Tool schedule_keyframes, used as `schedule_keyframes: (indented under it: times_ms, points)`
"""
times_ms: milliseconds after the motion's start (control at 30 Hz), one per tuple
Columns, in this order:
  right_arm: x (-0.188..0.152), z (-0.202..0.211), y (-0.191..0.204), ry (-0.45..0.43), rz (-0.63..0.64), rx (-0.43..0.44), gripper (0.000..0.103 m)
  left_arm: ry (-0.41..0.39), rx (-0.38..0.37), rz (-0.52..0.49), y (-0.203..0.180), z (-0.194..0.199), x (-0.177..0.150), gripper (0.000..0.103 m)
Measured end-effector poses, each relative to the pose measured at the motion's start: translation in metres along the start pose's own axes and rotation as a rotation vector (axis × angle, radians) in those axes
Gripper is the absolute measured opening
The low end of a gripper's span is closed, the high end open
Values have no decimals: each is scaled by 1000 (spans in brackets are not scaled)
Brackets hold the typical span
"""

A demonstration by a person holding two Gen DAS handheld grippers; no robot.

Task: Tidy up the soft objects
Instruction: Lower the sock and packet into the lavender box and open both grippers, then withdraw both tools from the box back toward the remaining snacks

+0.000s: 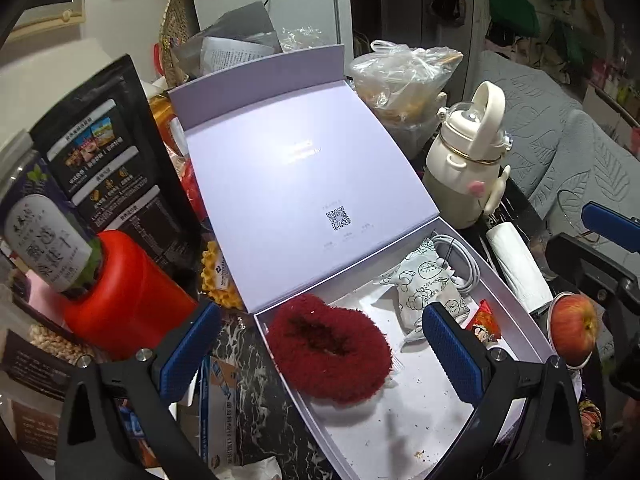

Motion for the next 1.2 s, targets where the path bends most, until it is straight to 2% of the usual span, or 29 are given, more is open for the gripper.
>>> schedule_keyframes:
  times_ms: [400, 633, 833, 1200]
  points:
    - [-3, 47, 10, -69, 15, -3, 70, -95, -6, 19, 4, 59, -3, 103]
    - [-6, 88, 21, -136, 36, -2, 73, -210, -49, 25, 5, 112, -9, 103]
    - [-15, 128, 33, -200, 56, 1, 77, -313, -53, 30, 9, 157, -20, 103]
    - [-43, 185, 48, -285, 80, -11, 79, -361, -115, 28, 3, 203, -53, 103]
Point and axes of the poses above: each gripper's, at about its wrist camera, not at the fingertips, and z roughly against the way its jaws point, y to its left, x to its top, the point moved 10 cm from there along -z, roughly the way its jaws point, and after that the axes turned 4 degrees about y, right-handed, at the moved point
